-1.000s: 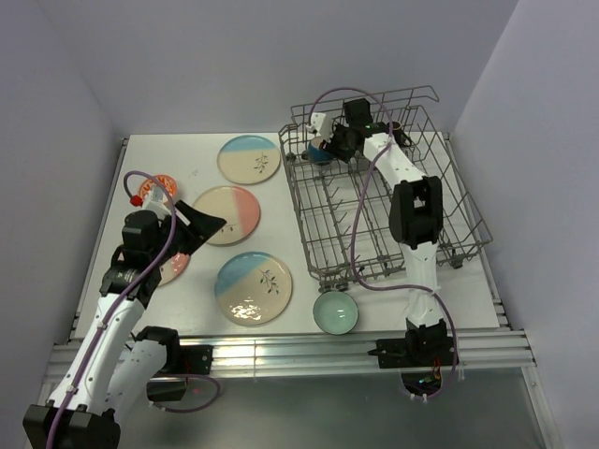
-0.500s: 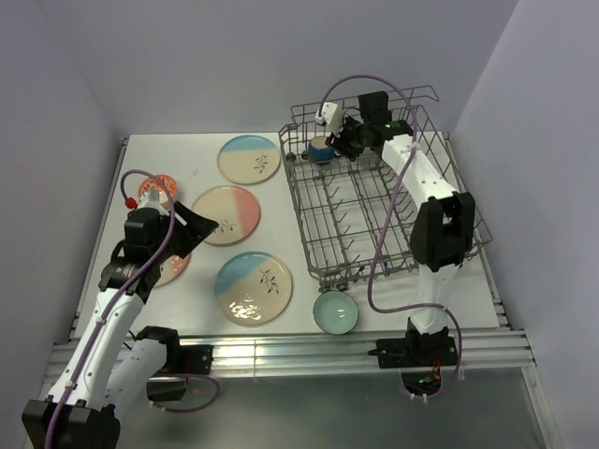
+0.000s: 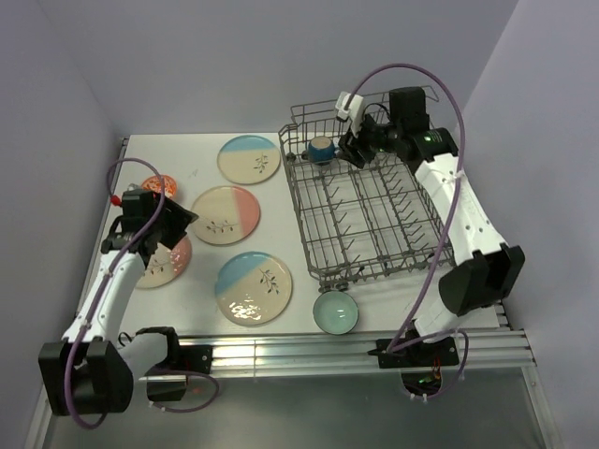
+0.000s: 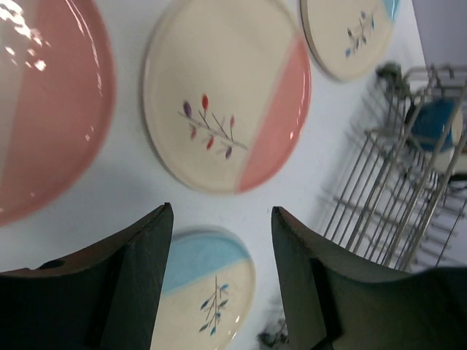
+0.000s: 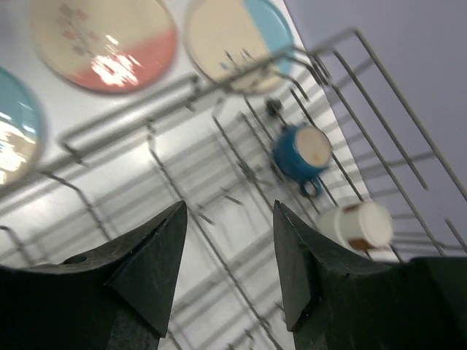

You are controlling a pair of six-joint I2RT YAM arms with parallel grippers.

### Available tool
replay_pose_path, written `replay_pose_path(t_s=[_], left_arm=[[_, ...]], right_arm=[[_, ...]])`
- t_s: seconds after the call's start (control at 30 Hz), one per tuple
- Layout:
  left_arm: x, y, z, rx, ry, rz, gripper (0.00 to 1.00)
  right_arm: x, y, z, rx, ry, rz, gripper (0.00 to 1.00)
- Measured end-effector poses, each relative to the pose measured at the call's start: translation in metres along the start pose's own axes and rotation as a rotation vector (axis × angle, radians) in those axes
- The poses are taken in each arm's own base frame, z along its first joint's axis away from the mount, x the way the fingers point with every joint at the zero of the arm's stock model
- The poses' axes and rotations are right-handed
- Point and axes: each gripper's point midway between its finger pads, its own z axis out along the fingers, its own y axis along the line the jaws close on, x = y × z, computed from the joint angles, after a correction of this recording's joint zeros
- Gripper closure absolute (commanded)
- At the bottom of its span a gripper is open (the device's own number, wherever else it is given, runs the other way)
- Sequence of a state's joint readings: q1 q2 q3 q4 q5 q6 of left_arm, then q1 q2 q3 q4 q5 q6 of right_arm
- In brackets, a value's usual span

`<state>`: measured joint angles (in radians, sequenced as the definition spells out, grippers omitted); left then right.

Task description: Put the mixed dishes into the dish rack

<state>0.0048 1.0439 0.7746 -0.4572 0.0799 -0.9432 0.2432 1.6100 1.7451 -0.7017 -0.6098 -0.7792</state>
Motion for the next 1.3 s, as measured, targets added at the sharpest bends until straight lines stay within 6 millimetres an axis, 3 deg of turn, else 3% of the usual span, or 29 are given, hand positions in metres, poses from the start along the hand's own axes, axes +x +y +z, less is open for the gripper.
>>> replay_pose_path(t_s=[0.2, 0.43, 0.67, 1.0, 1.23, 1.3], left_arm=[[-0.042, 0.019, 0.023, -0.061, -0.046, -0.136, 0.35], [-0.080, 0.048, 0.045, -0.043, -0.064, -0.295, 0.34], [-0.093, 0.072, 0.087, -0.106, -0.018, -0.356, 0.36], [-0.128, 0.069, 0.134, -0.111, -0.027, -0.410, 0.39], [-0.131, 0.082, 0.166, -0.160, 0.014, -0.453, 0.56], [-0.127, 0.087, 0.171, -0.177, 0.033, -0.462, 0.74]], right_arm=[[-0.031, 0.062, -0.028, -0.180, -0.161, 0.079, 0.42], [-0.012, 0.105, -0.016, -0.330, -0.157, 0.243, 0.43], [-0.010, 0.111, -0.016, -0.355, -0.158, 0.284, 0.43], [-0.007, 0.110, -0.012, -0.359, -0.152, 0.293, 0.43], [-0.006, 0.110, -0.011, -0.360, -0.150, 0.293, 0.43], [-0.005, 0.110, -0.010, -0.363, -0.147, 0.293, 0.43]])
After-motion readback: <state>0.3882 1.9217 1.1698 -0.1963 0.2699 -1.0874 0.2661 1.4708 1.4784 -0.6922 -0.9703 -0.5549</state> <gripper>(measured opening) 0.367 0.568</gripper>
